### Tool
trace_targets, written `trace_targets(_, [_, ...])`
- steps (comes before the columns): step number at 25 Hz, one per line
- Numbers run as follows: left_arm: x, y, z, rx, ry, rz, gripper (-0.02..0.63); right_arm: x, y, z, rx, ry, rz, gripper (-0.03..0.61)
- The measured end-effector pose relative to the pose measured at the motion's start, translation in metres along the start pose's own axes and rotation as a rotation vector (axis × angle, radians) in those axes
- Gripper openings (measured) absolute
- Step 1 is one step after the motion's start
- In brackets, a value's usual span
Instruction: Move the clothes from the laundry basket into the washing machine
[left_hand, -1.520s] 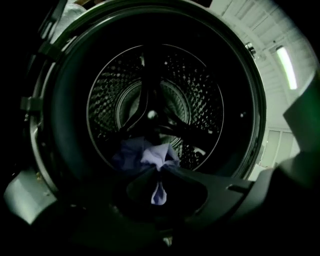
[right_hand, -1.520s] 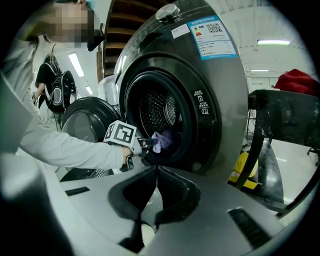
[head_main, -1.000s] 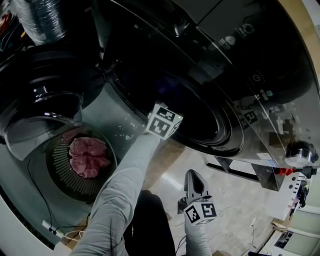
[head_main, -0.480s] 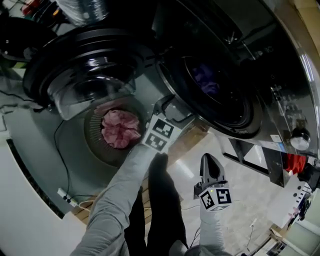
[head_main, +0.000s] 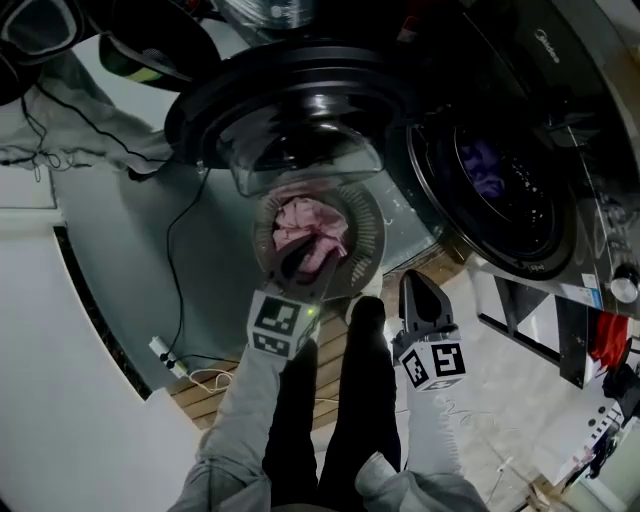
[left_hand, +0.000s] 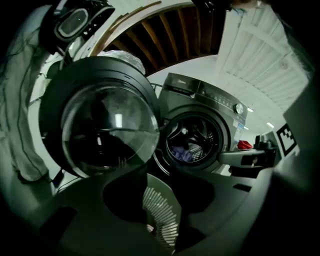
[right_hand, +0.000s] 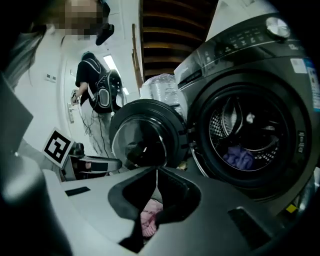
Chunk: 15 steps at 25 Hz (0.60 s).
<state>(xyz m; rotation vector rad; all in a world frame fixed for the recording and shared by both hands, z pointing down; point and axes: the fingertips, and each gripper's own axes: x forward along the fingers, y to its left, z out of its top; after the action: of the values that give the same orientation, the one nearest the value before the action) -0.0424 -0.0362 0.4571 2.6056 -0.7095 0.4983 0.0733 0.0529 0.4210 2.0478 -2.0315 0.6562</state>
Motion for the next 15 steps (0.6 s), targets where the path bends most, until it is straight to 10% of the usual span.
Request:
trace_targets(4, [-0.039, 0.033, -0.014, -0.036, -0.005, 0.120, 0.043, 0.027, 0.039, 0.006, -0.047, 0.003, 0.084, 0.023])
trace_targets(15, [-0.084, 0.072, -0.036, -0.141, -0.072, 0.255, 0.018, 0.119, 0.119, -0.061, -0.342, 0.162, 0.393, 0.024])
